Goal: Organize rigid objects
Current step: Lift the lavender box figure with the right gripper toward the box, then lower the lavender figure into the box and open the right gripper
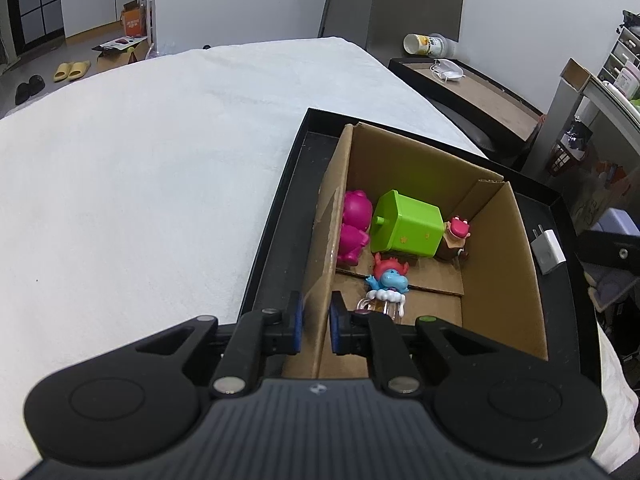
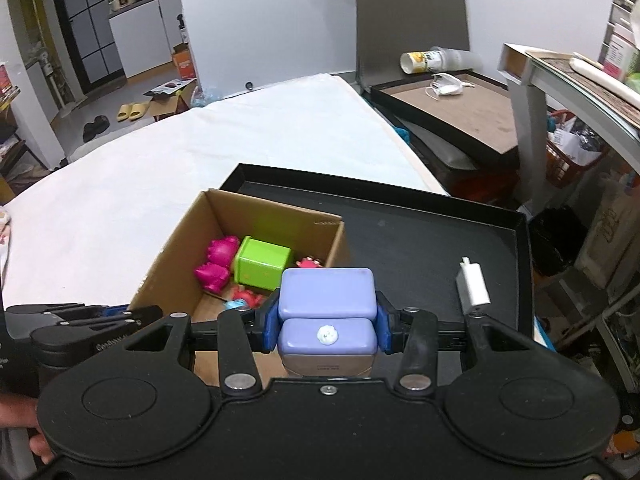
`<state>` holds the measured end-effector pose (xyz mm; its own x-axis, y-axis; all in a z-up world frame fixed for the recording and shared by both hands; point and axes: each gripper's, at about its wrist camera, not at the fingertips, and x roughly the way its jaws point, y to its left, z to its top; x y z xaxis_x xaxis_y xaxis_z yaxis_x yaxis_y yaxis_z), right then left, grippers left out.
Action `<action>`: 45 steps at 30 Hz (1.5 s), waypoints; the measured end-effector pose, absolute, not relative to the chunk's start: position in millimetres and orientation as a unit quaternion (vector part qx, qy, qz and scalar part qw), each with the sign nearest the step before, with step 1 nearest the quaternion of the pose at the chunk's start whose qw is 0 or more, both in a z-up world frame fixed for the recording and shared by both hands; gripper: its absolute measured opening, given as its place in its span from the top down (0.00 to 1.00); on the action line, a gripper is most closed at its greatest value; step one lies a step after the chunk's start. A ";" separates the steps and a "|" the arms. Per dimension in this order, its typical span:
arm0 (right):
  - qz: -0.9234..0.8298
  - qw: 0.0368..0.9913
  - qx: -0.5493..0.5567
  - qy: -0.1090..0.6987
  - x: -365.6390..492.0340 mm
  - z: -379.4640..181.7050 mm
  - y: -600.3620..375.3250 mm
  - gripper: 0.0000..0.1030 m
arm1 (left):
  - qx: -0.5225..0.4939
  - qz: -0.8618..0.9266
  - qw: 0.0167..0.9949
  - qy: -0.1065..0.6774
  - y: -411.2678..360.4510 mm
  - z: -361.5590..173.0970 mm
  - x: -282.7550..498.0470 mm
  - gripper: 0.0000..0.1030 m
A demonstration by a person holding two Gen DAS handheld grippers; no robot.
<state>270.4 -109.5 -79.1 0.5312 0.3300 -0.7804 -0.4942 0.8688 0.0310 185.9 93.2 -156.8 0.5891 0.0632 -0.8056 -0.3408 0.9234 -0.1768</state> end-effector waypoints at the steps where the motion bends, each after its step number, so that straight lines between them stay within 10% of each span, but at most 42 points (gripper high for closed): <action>1: 0.239 0.869 -0.097 0.422 270.7 -79.2 -107.0 0.57 | -0.160 0.114 0.877 0.438 93.3 -157.0 185.9 0.88; 45: 0.240 0.872 -0.117 0.411 267.9 -81.8 -109.4 0.42 | -0.151 0.098 0.878 0.444 87.9 -162.0 188.1 0.88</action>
